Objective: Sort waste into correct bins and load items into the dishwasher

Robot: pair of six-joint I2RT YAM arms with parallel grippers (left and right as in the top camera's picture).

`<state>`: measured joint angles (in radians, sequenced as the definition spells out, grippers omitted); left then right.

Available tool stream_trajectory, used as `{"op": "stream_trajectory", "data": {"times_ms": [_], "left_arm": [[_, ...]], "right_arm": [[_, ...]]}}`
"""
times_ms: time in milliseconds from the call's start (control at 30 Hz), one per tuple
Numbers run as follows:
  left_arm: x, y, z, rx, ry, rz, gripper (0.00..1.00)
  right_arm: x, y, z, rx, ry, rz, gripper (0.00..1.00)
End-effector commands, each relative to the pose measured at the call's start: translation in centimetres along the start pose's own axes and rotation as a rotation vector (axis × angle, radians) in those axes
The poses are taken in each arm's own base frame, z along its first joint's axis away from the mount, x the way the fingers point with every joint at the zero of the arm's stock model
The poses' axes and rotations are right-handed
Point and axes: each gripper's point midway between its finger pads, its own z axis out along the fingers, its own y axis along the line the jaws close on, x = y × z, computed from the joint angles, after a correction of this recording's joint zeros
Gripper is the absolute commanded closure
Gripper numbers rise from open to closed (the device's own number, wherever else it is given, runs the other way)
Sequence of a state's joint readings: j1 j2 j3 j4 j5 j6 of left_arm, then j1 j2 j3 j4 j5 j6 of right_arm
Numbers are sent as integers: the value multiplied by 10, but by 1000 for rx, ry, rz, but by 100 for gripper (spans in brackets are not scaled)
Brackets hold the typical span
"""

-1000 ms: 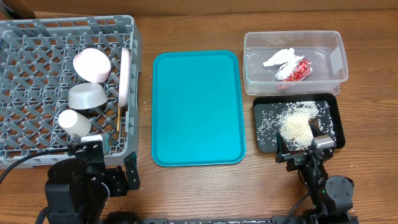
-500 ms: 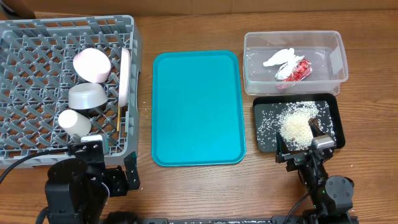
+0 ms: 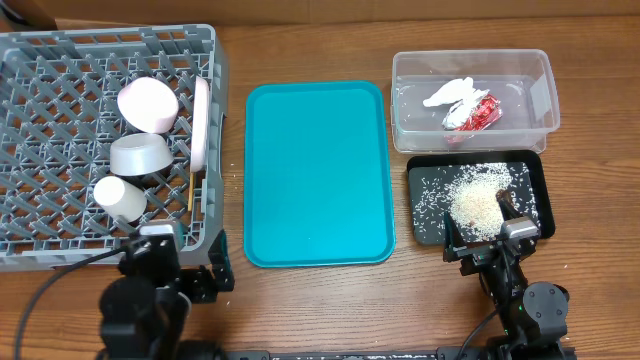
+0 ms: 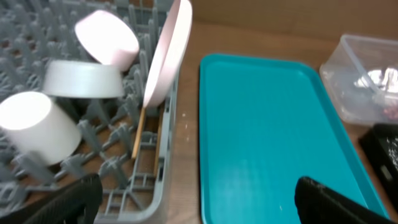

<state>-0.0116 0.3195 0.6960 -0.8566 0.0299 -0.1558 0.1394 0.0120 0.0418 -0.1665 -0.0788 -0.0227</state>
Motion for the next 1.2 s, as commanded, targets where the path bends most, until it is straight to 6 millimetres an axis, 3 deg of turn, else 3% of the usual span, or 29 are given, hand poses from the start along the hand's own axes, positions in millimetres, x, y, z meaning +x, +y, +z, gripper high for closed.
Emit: {"op": "stream_trajectory", "data": {"times_ms": [0,67,267,467,667,1167], "left_arm": [[21,-2,22,46,-80,-6,0],[22,-3,35,74,-192,0,0],[12,-3,51,99,-391,11,0],[0,14,58,18,-555,-4,0],[35,21,79,-9,-419,-5,0],[37,21,80,-9,-413,-5,0]], "right_arm": [[-5,2,-1,-8,-18,-7,0],[-5,2,-1,-8,-18,-7,0],[-5,2,-1,-8,-18,-7,0],[-5,2,-1,-8,-18,-7,0],[-5,2,-1,-8,-18,-7,0],[-5,2,-1,-8,-18,-7,0]]}}
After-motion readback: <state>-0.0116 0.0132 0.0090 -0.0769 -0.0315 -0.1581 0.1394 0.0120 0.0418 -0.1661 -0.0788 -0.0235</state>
